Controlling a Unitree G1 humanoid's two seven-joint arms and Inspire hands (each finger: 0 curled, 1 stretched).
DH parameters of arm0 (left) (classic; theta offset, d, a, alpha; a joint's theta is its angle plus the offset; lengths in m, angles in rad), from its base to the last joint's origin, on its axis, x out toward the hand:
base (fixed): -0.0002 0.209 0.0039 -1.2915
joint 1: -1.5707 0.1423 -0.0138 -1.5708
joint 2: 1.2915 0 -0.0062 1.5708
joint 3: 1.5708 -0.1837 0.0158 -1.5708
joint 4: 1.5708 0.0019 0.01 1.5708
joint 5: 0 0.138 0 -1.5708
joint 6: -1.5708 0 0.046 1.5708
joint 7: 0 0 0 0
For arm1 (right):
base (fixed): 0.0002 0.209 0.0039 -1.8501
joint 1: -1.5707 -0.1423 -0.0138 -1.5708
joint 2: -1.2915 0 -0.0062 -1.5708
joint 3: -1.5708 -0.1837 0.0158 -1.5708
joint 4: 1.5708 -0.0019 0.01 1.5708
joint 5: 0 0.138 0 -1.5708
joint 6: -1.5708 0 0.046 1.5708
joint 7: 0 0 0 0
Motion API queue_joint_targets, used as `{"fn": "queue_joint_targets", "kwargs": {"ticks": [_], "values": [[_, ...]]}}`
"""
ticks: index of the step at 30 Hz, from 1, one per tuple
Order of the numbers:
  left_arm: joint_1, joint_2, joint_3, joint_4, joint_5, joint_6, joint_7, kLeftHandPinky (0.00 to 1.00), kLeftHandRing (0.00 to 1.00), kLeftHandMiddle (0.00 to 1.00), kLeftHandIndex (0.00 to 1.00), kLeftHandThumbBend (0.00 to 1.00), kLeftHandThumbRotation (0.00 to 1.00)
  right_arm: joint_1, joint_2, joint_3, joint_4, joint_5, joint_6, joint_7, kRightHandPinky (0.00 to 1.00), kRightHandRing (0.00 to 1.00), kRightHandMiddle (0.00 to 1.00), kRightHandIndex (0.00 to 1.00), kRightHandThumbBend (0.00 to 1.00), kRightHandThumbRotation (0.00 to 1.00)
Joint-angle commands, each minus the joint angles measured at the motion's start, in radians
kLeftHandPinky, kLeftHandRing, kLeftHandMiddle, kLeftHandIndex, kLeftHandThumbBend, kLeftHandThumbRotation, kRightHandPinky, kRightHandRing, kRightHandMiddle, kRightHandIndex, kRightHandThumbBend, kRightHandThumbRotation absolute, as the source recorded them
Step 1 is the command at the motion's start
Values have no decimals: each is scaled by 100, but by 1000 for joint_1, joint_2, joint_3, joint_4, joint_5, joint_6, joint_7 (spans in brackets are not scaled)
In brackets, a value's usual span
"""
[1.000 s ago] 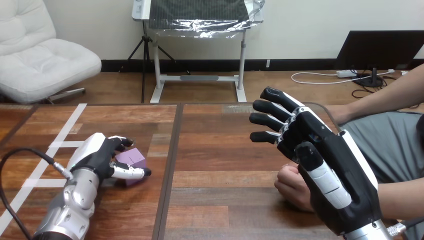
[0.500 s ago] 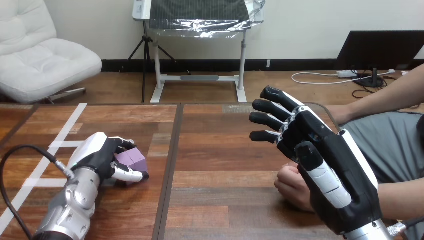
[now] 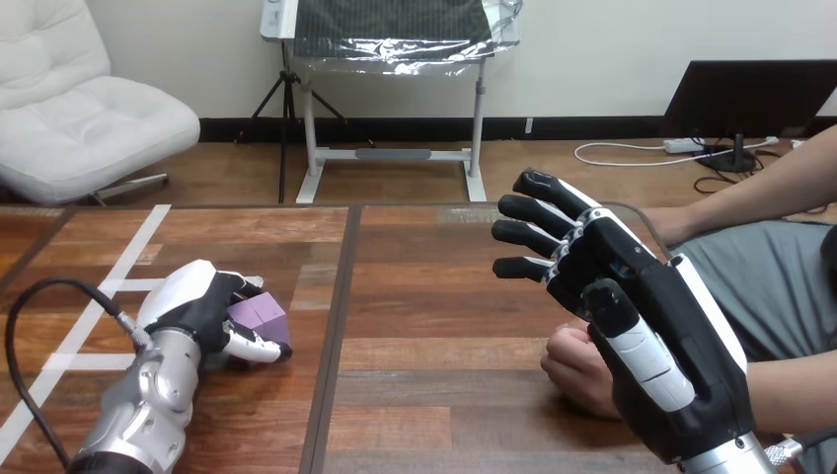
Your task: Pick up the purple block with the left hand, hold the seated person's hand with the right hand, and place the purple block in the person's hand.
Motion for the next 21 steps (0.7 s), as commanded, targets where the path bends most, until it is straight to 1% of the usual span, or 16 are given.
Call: {"fn": "queue_joint_targets", "kwargs": {"ticks": [1,7,12,17,19,20,21], "values": [[-52,17,-24,-27,24,24,7,64,68,70,70,80,12,-56,-7,-11,-41,14,-9,4,74,83,85,87,88,69],[-53,16,-39,-37,49,44,21,62,66,68,68,80,9,-55,-6,-10,-42,14,-8,4,74,83,85,87,87,69],[-54,16,-58,-42,71,56,44,60,64,66,66,81,6,-55,-6,-11,-41,14,-10,5,74,83,86,87,87,69],[-52,12,-60,-53,81,66,62,55,61,63,63,80,3,-55,-6,-10,-41,12,-10,4,74,83,86,87,87,69],[-50,7,-54,-53,76,64,79,49,55,60,62,80,2,-56,-5,-10,-39,12,-11,4,74,83,86,87,87,69],[-49,5,-51,-53,73,64,87,44,50,56,60,79,1,-56,-5,-10,-38,13,-11,4,74,83,86,87,88,69],[-49,3,-50,-54,71,63,91,35,42,49,58,78,1,-56,-5,-10,-38,13,-11,4,74,84,86,87,88,69]]}}
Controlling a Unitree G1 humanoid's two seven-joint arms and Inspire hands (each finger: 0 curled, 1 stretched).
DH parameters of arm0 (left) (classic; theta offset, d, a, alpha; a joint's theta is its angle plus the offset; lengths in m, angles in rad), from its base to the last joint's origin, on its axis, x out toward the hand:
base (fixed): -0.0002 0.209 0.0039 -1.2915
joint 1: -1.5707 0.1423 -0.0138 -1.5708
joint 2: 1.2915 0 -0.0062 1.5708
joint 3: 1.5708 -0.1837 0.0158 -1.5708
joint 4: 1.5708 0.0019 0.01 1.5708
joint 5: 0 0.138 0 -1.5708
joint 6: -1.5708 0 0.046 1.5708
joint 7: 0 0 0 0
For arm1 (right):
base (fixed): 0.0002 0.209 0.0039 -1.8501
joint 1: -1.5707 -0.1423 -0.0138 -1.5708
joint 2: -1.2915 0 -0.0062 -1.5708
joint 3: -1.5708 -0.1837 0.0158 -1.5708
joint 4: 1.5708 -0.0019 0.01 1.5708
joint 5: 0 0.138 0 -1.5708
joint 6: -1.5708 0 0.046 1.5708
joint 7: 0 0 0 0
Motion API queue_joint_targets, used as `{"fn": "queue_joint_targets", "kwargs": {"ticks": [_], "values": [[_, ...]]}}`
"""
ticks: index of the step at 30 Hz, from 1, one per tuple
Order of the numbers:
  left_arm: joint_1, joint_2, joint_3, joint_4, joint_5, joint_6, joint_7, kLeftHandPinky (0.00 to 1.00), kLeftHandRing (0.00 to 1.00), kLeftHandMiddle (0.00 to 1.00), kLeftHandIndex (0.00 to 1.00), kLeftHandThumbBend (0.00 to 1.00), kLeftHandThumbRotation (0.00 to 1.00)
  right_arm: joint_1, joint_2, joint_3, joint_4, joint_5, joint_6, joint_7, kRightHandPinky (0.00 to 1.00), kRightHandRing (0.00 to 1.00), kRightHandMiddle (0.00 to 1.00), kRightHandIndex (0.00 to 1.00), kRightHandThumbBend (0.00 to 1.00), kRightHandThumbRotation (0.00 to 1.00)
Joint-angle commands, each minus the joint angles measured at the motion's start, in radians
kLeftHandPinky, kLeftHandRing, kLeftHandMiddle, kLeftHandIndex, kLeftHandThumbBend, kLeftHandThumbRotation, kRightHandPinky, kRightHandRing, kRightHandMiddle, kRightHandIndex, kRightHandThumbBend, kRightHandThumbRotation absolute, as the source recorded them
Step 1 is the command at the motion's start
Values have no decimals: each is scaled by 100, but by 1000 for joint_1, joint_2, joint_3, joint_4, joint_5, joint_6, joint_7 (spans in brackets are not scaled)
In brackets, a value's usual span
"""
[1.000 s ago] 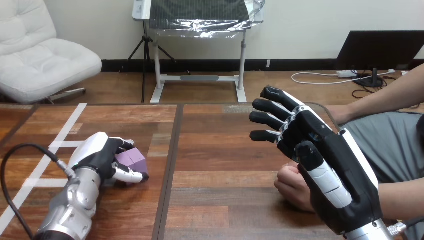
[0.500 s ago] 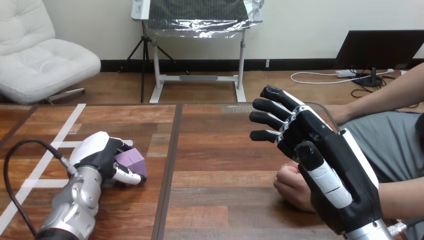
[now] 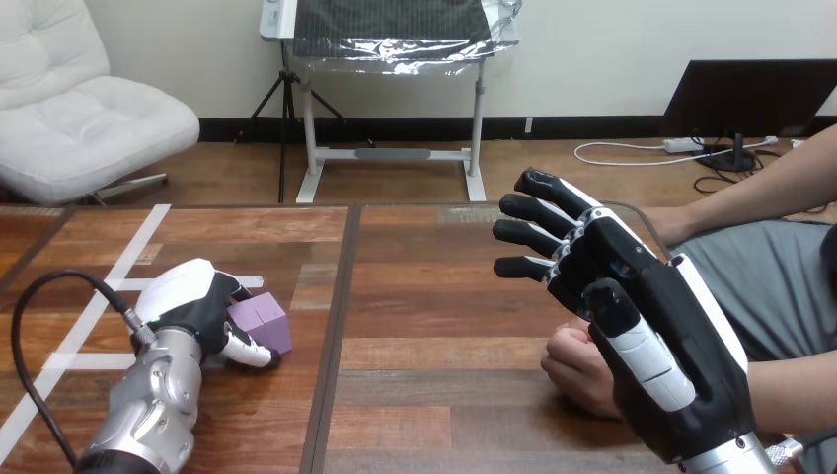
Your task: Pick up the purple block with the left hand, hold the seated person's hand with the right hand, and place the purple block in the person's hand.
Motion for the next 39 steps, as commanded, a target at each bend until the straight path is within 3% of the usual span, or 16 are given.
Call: {"fn": "queue_joint_targets", "kwargs": {"ticks": [1,8,13,39], "values": [[-42,2,0,-46,11,4,53,32,39,47,57,78,1,-56,-5,-9,-37,13,-11,4,74,84,86,87,88,69],[-37,-6,6,-54,2,1,90,15,21,31,50,73,0,-56,-2,-8,-35,14,-11,3,74,83,85,87,88,69],[-33,-8,11,-62,-9,-8,101,11,16,26,48,72,0,-55,-1,-7,-35,8,-12,1,74,83,85,87,88,69],[1,-5,42,-185,-62,-34,100,13,20,31,46,73,0,-74,0,-12,-8,-21,-21,-7,74,84,86,88,86,71]]}}
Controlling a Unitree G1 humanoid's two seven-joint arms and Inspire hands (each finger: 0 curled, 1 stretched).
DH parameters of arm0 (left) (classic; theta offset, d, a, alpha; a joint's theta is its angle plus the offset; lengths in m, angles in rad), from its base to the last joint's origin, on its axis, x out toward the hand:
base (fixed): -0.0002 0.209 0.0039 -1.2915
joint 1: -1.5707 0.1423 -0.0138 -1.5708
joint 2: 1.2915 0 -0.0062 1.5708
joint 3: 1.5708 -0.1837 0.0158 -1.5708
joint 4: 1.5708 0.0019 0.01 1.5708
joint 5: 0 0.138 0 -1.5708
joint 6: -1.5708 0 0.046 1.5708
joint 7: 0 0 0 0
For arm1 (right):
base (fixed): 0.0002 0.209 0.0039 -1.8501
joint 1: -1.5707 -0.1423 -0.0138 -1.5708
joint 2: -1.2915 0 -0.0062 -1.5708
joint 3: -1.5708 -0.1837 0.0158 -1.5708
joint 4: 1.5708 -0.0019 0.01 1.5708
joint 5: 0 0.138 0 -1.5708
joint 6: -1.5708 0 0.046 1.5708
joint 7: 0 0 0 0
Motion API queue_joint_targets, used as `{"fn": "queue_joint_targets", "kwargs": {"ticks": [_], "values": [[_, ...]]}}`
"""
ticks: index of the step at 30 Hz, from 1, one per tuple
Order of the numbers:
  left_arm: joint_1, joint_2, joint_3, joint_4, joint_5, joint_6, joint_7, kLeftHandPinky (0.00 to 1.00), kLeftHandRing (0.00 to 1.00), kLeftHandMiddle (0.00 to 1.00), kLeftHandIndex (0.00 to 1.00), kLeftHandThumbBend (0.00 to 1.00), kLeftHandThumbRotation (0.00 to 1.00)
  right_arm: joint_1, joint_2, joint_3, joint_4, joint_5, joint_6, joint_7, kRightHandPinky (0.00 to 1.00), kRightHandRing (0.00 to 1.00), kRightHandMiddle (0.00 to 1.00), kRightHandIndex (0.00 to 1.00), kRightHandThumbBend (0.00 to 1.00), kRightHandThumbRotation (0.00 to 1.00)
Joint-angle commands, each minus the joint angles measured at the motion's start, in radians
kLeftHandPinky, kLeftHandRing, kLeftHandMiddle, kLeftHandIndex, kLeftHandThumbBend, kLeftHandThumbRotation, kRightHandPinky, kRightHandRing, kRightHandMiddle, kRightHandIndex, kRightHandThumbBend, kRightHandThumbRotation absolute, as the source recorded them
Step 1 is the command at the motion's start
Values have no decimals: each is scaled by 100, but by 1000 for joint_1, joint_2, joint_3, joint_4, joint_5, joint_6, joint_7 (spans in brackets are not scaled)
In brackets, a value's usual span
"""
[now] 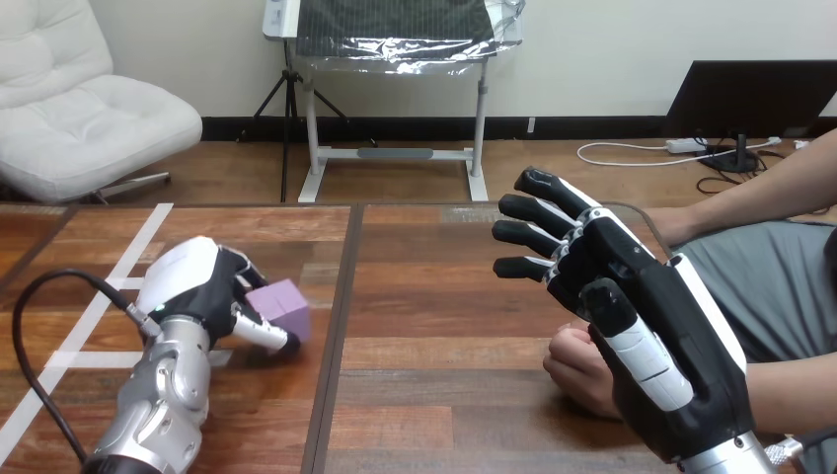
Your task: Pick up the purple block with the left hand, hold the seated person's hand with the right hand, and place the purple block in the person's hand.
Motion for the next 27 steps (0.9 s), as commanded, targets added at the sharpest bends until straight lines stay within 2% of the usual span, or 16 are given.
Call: {"fn": "queue_joint_targets", "kwargs": {"ticks": [1,12,18,27], "values": [[-30,8,24,-88,-10,-25,22,13,20,31,46,73,0,-74,-1,-12,-6,-6,-21,-5,74,84,86,88,86,71],[-17,7,41,-151,-36,-33,15,18,25,36,46,72,0,-93,-1,-16,26,-41,-38,-13,74,83,86,87,84,71],[-6,2,51,-215,-43,-7,4,21,29,38,46,72,0,-118,-13,-30,69,-108,-66,-30,74,84,85,87,84,73],[20,-9,73,-343,-60,37,-38,28,36,44,47,71,0,-172,-45,-66,162,-218,-145,-62,75,85,87,87,82,74]]}}
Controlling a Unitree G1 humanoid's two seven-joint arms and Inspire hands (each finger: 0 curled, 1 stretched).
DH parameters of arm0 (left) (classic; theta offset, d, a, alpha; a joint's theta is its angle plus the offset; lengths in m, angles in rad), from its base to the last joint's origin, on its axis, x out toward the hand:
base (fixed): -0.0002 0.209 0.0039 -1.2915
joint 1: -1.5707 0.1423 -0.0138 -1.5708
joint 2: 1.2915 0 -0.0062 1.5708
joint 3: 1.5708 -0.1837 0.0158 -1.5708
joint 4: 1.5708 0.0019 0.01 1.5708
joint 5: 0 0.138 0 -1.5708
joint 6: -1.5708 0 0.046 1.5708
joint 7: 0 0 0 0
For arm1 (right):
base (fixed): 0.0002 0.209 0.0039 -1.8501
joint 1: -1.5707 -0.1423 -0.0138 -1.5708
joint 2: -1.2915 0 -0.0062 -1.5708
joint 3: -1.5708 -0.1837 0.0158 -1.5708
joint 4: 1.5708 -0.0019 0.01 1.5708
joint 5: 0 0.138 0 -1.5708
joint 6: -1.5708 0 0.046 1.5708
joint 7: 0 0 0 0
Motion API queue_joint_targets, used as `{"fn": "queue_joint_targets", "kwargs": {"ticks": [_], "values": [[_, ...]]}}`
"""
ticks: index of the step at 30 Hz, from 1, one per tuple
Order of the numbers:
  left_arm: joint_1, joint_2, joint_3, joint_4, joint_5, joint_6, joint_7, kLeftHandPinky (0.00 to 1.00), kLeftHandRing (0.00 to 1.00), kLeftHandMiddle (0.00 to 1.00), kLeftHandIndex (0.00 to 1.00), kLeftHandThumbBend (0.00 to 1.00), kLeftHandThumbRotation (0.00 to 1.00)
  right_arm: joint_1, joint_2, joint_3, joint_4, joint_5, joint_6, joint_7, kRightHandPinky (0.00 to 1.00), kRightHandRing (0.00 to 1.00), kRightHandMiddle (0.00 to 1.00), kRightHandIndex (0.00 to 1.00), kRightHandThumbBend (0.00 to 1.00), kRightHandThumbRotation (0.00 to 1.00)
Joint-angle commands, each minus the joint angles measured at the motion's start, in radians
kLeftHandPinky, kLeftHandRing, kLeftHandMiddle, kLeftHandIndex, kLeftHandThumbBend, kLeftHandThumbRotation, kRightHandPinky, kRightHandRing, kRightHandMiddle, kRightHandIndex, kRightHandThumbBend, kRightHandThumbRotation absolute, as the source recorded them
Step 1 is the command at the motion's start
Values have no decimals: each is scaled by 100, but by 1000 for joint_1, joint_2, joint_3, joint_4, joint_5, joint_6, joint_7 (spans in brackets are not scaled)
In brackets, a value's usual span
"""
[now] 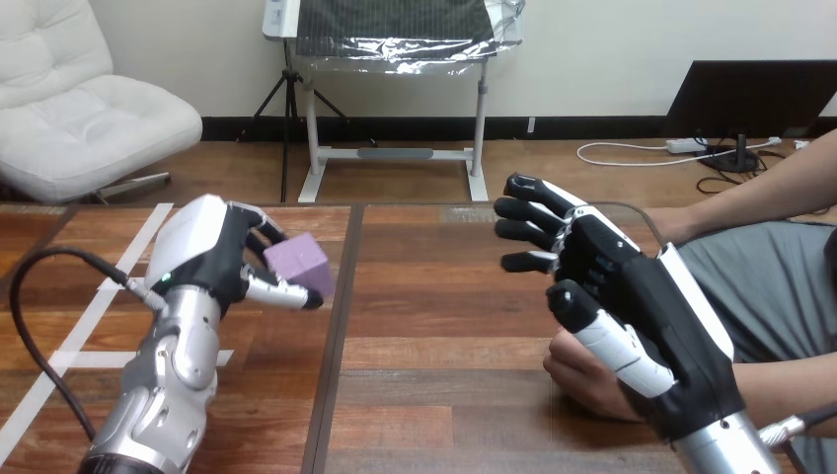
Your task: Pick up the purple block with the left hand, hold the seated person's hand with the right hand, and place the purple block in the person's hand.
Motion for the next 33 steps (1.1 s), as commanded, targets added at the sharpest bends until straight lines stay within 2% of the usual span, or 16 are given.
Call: {"fn": "queue_joint_targets", "kwargs": {"ticks": [1,9,15,25,33], "values": [[-15,-7,30,-140,-12,35,-22,28,36,44,47,71,0,-99,-39,-46,63,-39,-67,-23,75,85,87,87,81,74],[9,-12,39,-267,-23,91,-69,29,36,44,48,69,0,-154,-79,-79,160,-52,-116,-24,79,86,88,88,79,67],[30,-12,43,-364,-28,132,-111,28,36,43,47,68,0,-194,-127,-102,236,-97,-176,-32,81,88,90,89,79,67],[62,-16,52,-491,-24,179,-154,29,37,44,47,68,0,-243,-219,-134,327,-173,-215,-52,82,88,91,91,79,67],[81,-18,56,-567,-20,214,-182,31,38,45,47,68,0,-270,-284,-143,389,-215,-241,-64,81,88,91,91,82,67]]}}
